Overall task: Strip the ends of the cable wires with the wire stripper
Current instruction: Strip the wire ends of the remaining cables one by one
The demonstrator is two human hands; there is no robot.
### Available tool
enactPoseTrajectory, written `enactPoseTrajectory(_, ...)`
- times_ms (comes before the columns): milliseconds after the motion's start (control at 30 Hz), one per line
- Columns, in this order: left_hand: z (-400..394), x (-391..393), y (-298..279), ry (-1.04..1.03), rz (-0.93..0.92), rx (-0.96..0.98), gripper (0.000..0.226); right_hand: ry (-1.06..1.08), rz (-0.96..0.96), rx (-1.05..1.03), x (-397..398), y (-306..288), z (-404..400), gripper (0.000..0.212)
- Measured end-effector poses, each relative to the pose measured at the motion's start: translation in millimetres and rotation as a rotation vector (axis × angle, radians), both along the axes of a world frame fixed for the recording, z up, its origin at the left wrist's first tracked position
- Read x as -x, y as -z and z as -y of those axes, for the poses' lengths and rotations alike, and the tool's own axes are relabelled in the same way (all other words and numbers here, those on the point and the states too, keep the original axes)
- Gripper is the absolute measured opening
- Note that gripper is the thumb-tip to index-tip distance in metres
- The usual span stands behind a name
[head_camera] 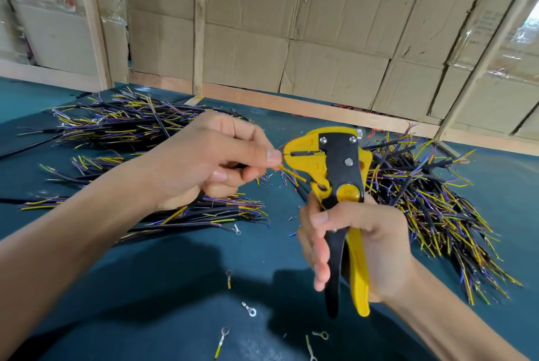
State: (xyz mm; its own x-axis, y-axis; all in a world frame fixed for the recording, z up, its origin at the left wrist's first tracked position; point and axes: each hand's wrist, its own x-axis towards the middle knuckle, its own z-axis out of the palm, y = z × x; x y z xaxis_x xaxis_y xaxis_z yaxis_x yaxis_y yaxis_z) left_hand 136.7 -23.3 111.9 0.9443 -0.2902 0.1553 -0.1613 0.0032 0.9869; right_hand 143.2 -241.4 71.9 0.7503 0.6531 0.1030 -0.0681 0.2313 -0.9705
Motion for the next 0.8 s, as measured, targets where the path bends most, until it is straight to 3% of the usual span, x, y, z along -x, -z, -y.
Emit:
enactPoseTrajectory(100,-1,-4,5,-0.212,0.284,-0.105,0.016,-0.020,-0.042,-0.055,-4,-5,3,0.019)
enactPoseTrajectory(200,-2,-8,15,-0.540,0.777,-0.531,0.006,-0.038,-0.090,-0.067,-8,-9,8,0.025)
enactPoseTrajectory(300,-2,-10,23,-0.582,1.030,-0.727,0.011,-0.026,-0.118,-0.022,-6,-9,6,0.015)
enactPoseTrajectory(400,-2,-11,27,-0.563,1.076,-0.768,0.020,-0.012,-0.138,0.010,-2,-6,-1,0.016)
enactPoseTrajectory(800,4,-8,26,-0.619,1.117,-0.713,0.015,-0.002,-0.097,0.012,-3,0,-2,0.012)
